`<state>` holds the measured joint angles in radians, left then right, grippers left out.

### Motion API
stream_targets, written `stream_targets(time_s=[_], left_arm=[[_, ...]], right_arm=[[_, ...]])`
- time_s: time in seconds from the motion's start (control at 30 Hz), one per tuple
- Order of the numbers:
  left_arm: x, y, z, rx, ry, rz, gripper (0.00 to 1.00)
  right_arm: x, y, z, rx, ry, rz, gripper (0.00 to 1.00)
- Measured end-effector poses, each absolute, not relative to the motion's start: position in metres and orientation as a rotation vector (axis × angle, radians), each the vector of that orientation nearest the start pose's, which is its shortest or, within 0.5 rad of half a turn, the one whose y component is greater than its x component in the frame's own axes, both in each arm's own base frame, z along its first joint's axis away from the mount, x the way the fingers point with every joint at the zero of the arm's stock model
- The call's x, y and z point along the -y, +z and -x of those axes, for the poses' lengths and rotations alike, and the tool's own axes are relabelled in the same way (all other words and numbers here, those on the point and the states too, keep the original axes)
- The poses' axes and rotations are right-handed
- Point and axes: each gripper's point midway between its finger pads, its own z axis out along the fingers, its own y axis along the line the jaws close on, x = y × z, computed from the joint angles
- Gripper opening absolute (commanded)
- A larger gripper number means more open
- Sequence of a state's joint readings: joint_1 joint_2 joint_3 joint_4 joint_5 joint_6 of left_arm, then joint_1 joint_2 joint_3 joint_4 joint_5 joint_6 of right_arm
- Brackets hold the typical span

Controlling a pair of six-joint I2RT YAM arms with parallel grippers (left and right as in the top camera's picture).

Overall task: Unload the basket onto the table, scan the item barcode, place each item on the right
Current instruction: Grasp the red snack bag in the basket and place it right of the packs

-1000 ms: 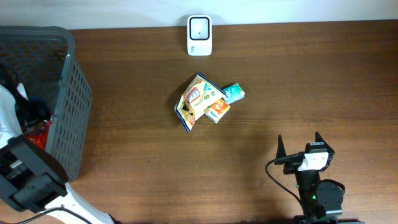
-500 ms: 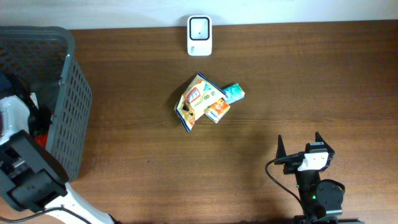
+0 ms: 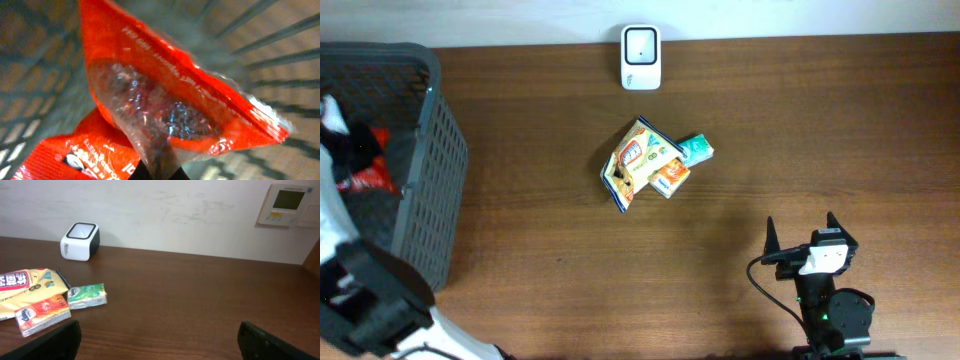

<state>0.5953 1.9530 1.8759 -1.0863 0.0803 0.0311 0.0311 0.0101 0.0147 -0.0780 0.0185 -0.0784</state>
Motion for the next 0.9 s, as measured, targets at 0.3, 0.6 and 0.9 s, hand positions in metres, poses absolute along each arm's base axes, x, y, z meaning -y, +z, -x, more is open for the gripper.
stream_targets(time_s=[0.3,0.6,0.9], left_arm=[[-0.054,0.484,-0.338,-1.915,-0.367,0.108,0.0],[0.258,0.316,-0.39,-2.347,-0.619,-0.624,0.0],[0.397,0.13,-0.418,-2.438,-0.472,-0.87,0.0]], right_arm=[[-0.005,0.159,-0.246,-1.643,-0.051,0.077,0.98],[-0.005,0.159,-0.246,-1.644,-0.051,0.077,0.98],[-0.005,0.159,-0.246,-1.645,-0.051,0.077,0.98]])
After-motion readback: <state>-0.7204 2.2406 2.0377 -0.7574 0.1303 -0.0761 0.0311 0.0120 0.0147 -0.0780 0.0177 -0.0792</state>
